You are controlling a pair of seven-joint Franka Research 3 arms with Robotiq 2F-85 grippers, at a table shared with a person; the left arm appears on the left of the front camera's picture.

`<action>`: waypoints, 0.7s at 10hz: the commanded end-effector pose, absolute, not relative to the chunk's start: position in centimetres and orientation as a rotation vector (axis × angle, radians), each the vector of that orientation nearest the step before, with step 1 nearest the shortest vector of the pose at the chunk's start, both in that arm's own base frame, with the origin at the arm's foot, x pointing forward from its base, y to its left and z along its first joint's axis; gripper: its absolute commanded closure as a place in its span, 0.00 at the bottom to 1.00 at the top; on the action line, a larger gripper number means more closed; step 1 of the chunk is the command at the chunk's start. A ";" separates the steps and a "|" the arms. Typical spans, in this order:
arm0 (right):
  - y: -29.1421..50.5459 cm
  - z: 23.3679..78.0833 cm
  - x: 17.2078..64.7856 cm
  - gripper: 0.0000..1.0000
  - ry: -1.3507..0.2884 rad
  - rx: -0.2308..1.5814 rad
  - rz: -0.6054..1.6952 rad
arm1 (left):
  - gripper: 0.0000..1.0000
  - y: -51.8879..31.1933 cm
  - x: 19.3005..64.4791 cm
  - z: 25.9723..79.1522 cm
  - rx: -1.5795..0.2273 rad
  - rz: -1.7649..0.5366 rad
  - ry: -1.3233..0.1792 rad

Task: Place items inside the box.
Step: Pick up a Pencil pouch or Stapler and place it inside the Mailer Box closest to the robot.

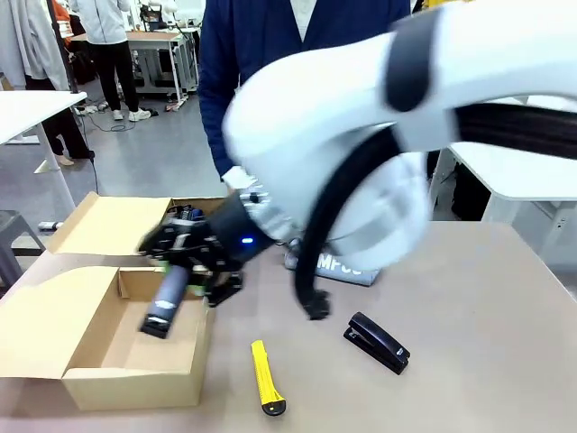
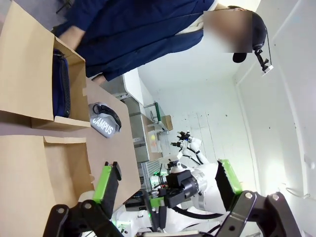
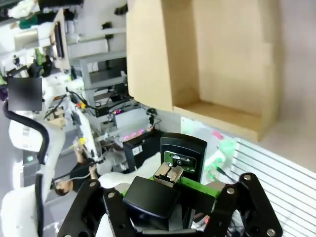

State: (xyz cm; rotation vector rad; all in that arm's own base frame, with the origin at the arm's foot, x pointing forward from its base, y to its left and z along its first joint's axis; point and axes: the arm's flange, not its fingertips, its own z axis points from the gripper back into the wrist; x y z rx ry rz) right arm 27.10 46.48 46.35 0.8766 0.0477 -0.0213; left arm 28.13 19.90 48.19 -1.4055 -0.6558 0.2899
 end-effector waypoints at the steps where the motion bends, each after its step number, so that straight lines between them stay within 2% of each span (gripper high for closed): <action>1: 52.0 44.3 30.3 1.00 0.055 0.806 -0.050 | 0.00 19.8 28.0 48.4 -1.411 0.277 -0.666; 2: 53.3 42.6 31.1 1.00 0.026 0.799 -0.062 | 0.00 19.8 28.0 48.4 -1.411 0.277 -0.666; 3: 49.0 45.0 28.2 1.00 0.051 0.856 -0.015 | 0.00 19.8 28.0 48.4 -1.411 0.277 -0.666; 7: 50.5 43.9 29.1 1.00 0.048 0.840 -0.012 | 0.00 19.8 28.0 48.4 -1.411 0.277 -0.666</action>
